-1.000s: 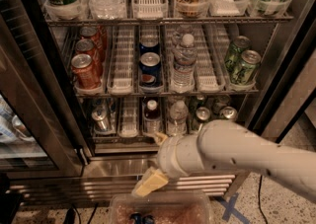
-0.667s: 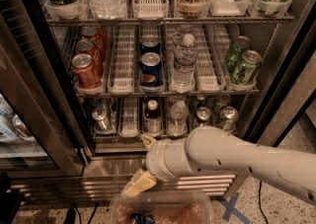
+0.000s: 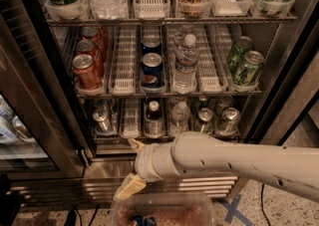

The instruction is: Pick redbull can from bottom shelf of fridge

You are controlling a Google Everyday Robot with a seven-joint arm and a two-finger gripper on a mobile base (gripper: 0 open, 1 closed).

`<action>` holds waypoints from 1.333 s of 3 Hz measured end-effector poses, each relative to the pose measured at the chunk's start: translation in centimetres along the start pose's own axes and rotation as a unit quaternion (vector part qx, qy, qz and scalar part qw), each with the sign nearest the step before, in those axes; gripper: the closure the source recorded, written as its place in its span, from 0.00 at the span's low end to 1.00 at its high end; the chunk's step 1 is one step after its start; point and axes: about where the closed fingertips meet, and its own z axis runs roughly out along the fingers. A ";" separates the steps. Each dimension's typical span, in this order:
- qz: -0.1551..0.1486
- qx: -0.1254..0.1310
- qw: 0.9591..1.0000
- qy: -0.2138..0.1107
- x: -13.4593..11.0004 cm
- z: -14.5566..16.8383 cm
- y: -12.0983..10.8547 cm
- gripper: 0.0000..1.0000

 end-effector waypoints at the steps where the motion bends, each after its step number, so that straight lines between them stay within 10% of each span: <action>1: 0.005 0.026 0.999 -0.018 0.2 1.0 0.0 0.00; 4: 0.019 0.178 0.976 -0.123 -0.2 5.5 -5.0 0.00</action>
Offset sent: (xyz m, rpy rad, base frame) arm 0.0552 0.0226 -0.0358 0.2213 -0.2399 -0.2571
